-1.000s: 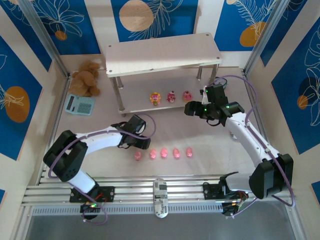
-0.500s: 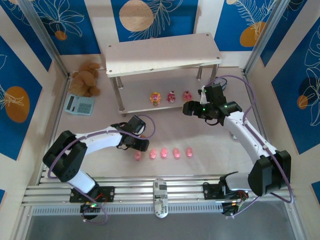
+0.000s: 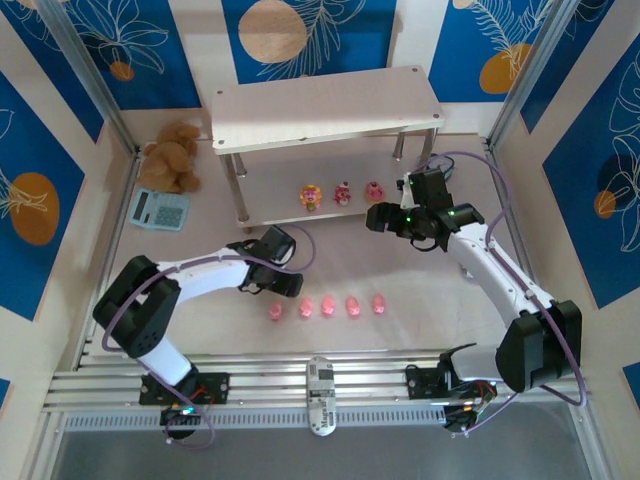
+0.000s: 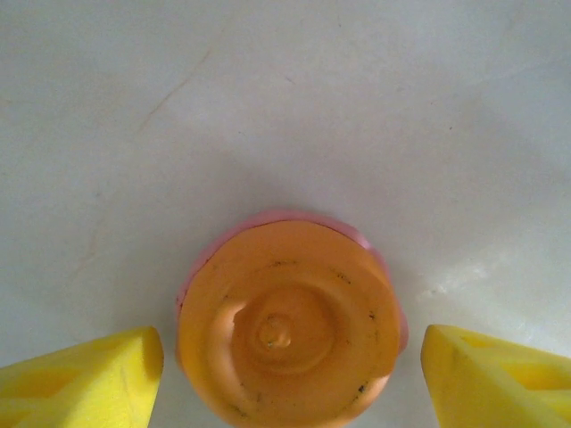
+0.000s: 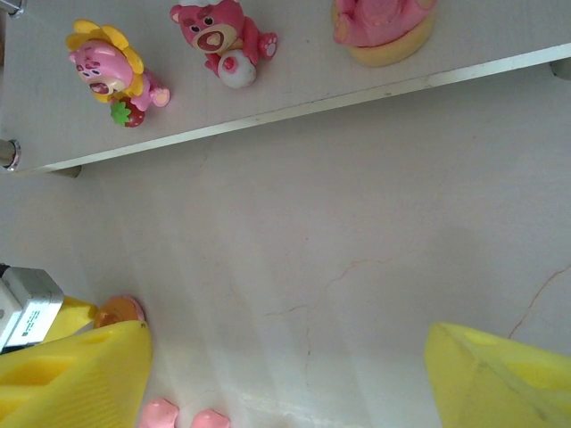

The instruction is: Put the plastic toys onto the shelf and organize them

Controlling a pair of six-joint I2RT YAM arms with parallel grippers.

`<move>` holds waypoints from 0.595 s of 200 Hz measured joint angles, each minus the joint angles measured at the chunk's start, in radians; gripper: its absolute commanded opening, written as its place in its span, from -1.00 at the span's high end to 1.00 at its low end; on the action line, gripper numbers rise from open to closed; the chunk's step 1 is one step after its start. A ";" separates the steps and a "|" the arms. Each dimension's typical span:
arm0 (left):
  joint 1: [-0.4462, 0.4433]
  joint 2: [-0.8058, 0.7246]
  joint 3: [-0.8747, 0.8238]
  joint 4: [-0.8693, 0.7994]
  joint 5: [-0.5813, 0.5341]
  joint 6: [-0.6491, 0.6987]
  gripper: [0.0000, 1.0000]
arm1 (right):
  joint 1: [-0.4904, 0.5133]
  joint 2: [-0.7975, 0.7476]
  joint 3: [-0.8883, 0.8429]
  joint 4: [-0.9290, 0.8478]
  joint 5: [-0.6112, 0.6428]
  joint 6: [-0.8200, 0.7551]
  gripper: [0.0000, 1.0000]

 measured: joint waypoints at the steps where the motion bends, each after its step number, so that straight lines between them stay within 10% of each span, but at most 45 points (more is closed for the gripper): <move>1: -0.001 0.001 0.000 0.000 0.000 0.000 -0.52 | 0.000 0.000 0.000 0.000 0.000 0.000 -0.61; 119: -0.018 0.039 0.029 -0.027 -0.042 0.025 -0.02 | -0.013 0.000 -0.010 0.003 -0.003 0.000 -0.61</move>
